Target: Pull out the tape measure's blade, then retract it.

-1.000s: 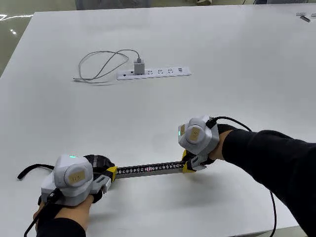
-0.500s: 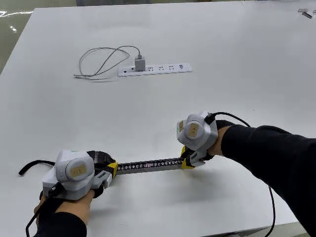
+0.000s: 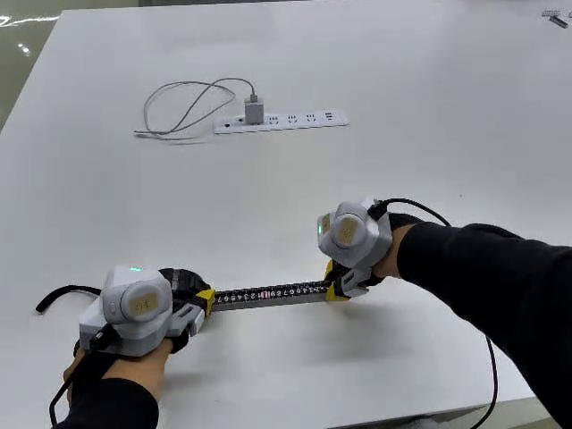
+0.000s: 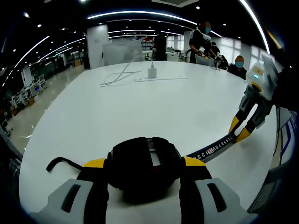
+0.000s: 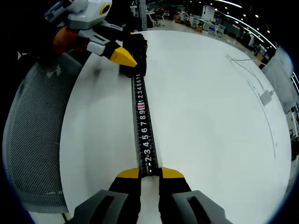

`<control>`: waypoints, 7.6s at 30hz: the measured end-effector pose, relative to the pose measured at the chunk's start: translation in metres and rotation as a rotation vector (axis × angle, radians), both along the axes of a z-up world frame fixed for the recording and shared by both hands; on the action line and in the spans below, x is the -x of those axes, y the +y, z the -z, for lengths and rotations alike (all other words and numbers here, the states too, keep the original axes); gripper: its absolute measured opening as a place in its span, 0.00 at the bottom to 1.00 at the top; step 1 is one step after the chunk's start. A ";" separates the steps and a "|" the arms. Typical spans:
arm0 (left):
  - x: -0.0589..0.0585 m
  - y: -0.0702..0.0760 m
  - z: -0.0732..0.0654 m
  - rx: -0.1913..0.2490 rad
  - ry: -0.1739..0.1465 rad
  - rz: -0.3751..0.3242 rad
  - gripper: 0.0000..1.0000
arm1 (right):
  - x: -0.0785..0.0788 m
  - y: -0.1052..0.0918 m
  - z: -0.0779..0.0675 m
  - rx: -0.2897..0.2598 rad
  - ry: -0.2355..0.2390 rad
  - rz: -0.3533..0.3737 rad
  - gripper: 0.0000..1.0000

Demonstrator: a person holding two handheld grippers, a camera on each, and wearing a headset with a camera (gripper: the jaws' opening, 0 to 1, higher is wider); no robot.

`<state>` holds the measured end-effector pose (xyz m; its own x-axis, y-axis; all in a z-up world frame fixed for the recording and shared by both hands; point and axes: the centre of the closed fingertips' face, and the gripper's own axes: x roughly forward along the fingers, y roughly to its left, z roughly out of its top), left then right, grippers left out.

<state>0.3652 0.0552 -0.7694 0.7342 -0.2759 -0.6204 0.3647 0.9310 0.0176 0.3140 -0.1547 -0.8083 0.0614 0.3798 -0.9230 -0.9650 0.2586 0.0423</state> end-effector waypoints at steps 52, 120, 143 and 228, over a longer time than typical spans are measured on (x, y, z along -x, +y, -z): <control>-0.001 0.000 0.001 0.001 0.002 -0.006 0.57 | -0.005 0.025 0.001 -0.029 -0.007 0.011 0.09; 0.000 0.000 0.000 0.012 0.011 -0.011 0.56 | -0.010 0.052 -0.001 -0.085 -0.007 0.037 0.09; 0.000 0.001 0.000 0.022 0.006 -0.018 0.56 | -0.013 0.063 -0.002 -0.122 -0.006 0.042 0.09; 0.001 0.002 -0.001 0.052 0.014 -0.021 0.56 | -0.016 0.103 -0.002 -0.199 -0.018 0.046 0.10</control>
